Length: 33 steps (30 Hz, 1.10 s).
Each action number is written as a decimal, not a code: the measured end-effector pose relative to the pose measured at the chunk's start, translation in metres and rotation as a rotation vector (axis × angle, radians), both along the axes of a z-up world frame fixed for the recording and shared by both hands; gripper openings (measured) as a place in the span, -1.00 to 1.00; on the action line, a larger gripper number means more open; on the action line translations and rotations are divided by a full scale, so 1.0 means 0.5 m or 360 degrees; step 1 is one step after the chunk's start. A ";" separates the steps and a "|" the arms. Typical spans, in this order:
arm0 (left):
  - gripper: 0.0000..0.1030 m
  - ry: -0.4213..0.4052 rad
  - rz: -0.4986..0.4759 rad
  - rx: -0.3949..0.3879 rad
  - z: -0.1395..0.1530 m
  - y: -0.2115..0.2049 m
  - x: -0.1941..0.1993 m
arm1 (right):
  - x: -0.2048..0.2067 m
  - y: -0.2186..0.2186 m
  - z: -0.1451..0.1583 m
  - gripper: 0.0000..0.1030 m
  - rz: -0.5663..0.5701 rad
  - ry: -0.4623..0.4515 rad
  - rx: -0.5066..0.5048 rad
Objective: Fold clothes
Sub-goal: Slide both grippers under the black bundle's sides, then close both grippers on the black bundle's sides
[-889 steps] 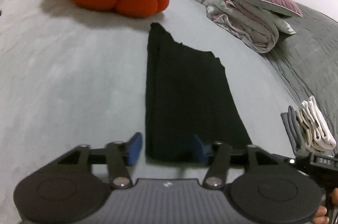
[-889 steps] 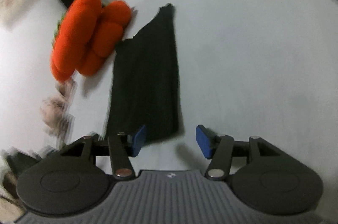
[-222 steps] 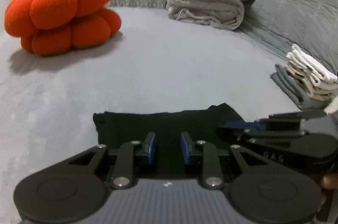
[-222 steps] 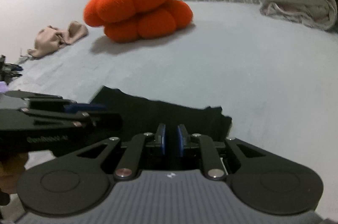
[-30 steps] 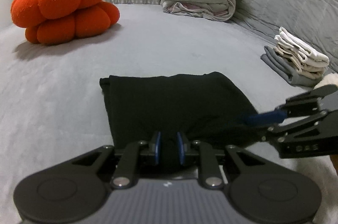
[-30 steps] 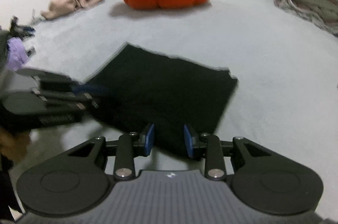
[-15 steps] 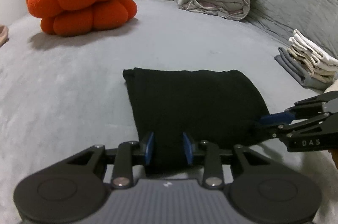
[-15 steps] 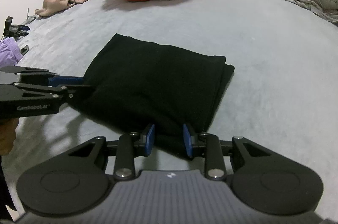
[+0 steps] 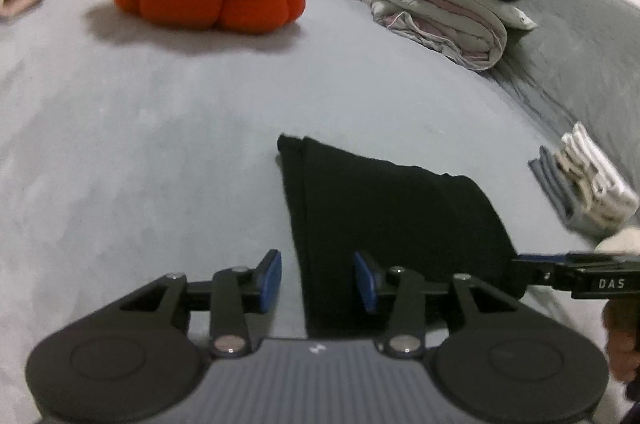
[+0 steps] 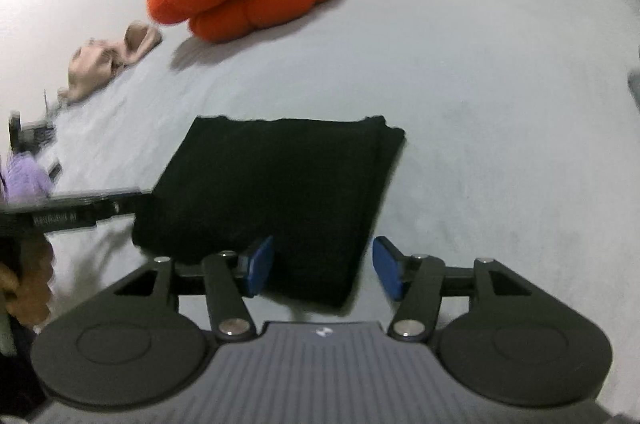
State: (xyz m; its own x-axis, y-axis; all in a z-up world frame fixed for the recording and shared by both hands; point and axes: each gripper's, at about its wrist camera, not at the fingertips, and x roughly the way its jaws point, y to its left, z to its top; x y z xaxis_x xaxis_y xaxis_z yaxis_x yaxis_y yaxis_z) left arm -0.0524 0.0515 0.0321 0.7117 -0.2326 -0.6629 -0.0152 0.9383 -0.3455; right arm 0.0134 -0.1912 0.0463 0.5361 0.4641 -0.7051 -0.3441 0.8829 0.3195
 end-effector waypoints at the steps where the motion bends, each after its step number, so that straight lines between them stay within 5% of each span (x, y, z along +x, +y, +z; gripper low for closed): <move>1: -0.17 0.0005 0.0002 -0.0013 -0.002 0.001 0.001 | 0.004 -0.007 0.000 0.16 -0.0023 0.0027 0.0045; 14: 0.01 0.0007 0.0062 -0.0130 -0.008 0.023 0.059 | 0.051 -0.070 -0.035 0.25 -0.0249 0.0223 0.0517; 22: 0.15 0.0033 0.0072 -0.0184 -0.024 0.034 0.112 | 0.092 -0.064 -0.052 0.26 -0.0268 0.0164 0.0582; 33: 0.28 -0.0019 -0.0007 -0.0108 -0.030 -0.003 0.148 | 0.103 -0.048 -0.063 0.28 -0.0280 0.0059 0.0612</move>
